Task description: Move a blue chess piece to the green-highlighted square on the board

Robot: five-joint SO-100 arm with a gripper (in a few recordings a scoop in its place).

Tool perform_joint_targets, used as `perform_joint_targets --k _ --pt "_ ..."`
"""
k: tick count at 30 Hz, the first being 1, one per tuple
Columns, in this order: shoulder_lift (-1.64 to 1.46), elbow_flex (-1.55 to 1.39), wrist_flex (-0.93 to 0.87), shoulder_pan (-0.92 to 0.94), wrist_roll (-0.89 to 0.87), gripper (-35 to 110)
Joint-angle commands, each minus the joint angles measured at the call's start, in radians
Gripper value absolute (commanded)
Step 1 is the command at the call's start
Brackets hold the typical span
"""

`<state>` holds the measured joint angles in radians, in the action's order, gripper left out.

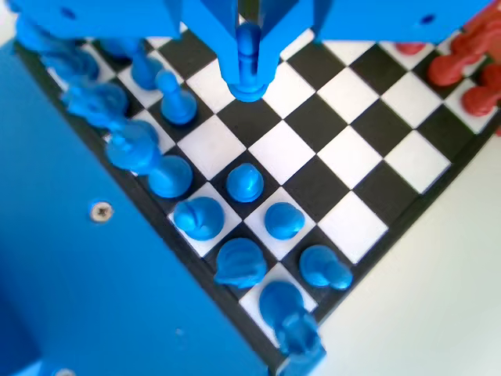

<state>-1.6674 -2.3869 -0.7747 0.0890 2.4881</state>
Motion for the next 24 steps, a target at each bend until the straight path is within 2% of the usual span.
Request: perform_joint_targets --k 1,8,24 --pt "0.014 0.091 -0.038 -0.012 -0.060 1" --pt "0.104 0.178 -0.028 -0.023 -0.163 1" --pt "0.227 0.193 0.092 0.012 -0.204 1"
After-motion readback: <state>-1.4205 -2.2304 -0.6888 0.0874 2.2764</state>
